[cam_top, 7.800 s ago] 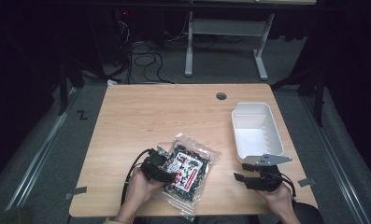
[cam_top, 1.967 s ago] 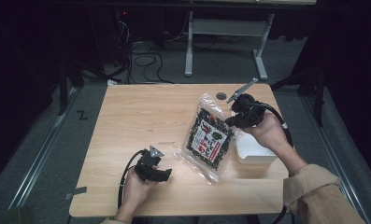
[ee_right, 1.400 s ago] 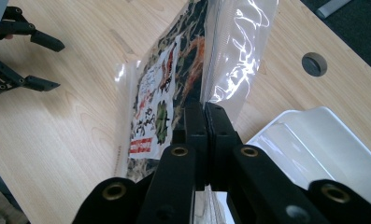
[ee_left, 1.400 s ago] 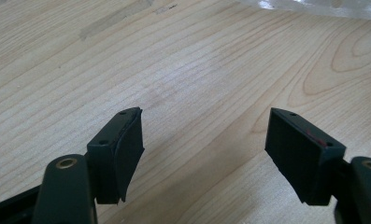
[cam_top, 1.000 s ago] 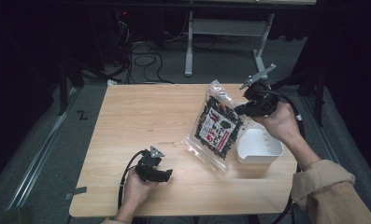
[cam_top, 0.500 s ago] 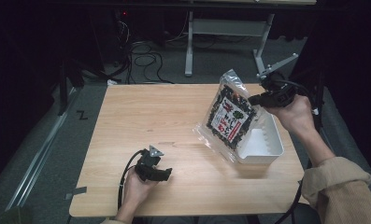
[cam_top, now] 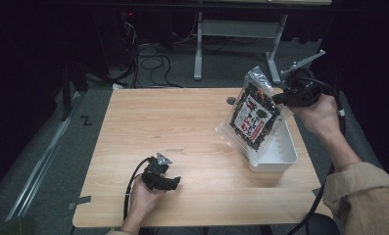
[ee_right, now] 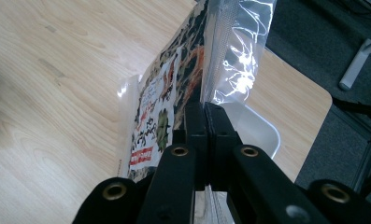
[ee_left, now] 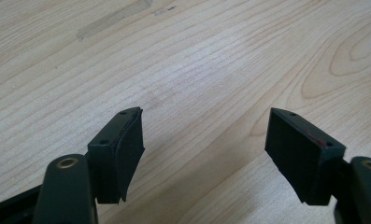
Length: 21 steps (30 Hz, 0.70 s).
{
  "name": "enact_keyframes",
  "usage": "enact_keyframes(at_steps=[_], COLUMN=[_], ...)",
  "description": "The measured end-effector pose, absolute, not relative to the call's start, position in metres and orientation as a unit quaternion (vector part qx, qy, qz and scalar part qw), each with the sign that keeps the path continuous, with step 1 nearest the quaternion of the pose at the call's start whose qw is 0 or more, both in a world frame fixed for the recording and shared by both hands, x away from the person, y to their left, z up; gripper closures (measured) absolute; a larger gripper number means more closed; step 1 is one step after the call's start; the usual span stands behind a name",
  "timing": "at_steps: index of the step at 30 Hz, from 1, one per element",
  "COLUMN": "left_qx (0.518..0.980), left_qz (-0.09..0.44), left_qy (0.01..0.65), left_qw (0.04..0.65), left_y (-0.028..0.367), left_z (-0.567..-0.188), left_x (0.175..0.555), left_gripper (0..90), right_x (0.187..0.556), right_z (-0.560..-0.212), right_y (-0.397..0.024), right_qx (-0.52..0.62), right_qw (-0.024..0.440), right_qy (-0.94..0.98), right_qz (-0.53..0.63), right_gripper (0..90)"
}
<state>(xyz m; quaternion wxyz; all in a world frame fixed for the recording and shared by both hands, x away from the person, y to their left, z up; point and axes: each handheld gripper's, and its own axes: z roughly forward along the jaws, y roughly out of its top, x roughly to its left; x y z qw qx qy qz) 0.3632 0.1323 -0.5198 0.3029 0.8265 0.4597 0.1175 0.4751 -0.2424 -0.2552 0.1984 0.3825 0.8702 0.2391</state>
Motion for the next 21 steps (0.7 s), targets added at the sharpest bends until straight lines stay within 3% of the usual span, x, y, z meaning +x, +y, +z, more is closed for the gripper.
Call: enact_keyframes(at_steps=[21], left_qx=[0.825], left_qz=[0.117], left_qy=[0.462], left_qw=[0.303], left_y=[0.133], left_z=[-0.52], left_x=[0.363], left_gripper=[28.5], right_x=[0.481], right_z=[-0.245], right_y=[-0.263], right_qx=[0.408], right_qw=[0.249], right_qy=[0.85], right_qz=[0.222], right_gripper=[90.0])
